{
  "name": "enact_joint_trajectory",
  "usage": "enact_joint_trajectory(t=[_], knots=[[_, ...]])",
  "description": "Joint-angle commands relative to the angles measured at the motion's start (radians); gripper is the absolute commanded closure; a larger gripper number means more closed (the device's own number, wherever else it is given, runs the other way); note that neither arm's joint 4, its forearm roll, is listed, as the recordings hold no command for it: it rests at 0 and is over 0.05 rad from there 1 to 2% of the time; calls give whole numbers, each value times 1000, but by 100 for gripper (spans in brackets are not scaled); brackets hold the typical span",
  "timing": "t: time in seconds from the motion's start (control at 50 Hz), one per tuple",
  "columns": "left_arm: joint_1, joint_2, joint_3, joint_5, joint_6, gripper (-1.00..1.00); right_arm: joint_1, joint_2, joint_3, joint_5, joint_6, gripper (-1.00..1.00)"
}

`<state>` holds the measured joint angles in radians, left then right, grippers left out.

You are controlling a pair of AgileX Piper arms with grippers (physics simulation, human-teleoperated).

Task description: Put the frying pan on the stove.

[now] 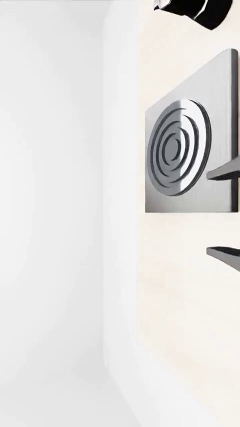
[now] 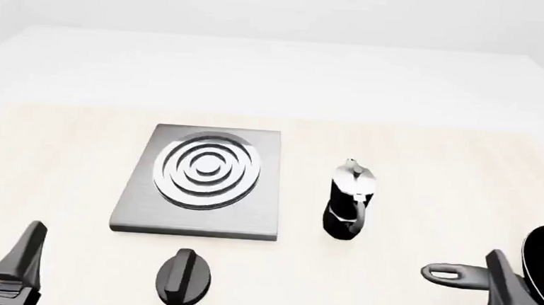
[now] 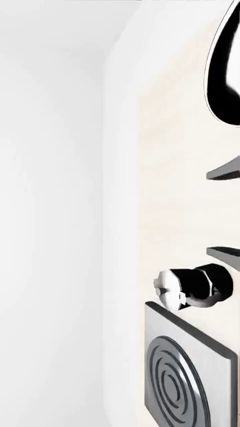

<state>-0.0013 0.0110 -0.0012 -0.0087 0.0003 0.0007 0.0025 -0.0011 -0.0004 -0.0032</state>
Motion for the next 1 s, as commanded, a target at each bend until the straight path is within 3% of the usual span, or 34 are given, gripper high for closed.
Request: enact_joint_trajectory(t=[0.02, 0.38, 0.58, 0.72, 0.84, 1.0], knots=[[-5, 30, -1, -23, 1, -100, -2, 8, -2, -2, -6, -100], [-32, 72, -4, -61, 4, -100, -7, 1, -6, -3, -10, -100], [-78, 146, -17, -126, 20, -100, -85, -2, -40, -28, -23, -100], [-117, 222, -34, -185, 34, -100, -131, -2, -157, -22, -25, -100], [-151, 297, -41, -249, 39, -100, -141, -2, -283, 37, 13, -100], [-201, 396, -49, -333, 45, -100, -134, -2, -568, 172, 33, -100]])
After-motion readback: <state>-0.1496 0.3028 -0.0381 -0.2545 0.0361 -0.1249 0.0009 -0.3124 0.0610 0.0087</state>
